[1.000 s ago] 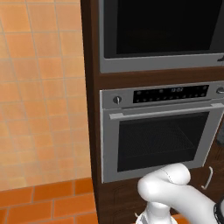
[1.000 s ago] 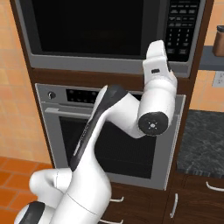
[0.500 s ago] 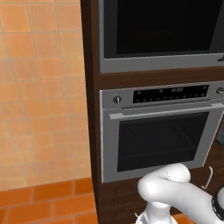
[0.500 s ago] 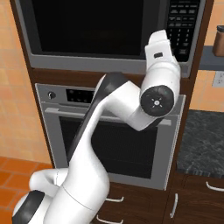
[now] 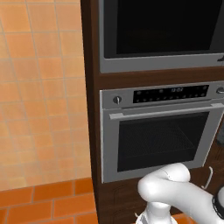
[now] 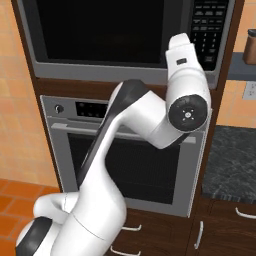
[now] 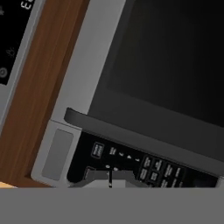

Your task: Open the microwave, place the bowl with waffle inside the microwave, then close the microwave door and turn it on.

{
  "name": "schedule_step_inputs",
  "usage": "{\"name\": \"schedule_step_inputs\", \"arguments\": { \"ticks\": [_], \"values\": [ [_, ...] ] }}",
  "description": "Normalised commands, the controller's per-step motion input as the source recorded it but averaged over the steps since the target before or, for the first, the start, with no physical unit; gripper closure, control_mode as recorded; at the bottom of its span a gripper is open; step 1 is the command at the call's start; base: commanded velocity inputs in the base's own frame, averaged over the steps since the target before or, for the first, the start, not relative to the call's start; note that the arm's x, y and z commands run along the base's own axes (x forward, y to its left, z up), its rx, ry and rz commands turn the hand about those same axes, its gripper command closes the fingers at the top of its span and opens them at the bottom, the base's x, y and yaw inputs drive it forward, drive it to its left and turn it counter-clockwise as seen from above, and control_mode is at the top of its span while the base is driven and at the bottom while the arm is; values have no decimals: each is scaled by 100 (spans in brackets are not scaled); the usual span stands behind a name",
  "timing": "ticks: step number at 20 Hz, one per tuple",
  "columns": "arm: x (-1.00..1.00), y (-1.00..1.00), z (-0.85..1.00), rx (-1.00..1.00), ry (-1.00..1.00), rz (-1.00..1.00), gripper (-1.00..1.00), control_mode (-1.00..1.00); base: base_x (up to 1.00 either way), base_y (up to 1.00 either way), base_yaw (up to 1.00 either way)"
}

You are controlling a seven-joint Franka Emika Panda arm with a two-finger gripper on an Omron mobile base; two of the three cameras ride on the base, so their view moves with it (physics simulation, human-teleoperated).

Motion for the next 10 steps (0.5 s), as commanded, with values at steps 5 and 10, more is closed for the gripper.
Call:
{"name": "schedule_step_inputs", "arguments": {
  "ticks": [5, 10],
  "values": [
    [19, 0, -7, 0, 3, 9, 100, -100, 0, 0, 0],
    [34, 0, -10, 0, 3, 5, 100, -100, 0, 0, 0]
  ]
}}
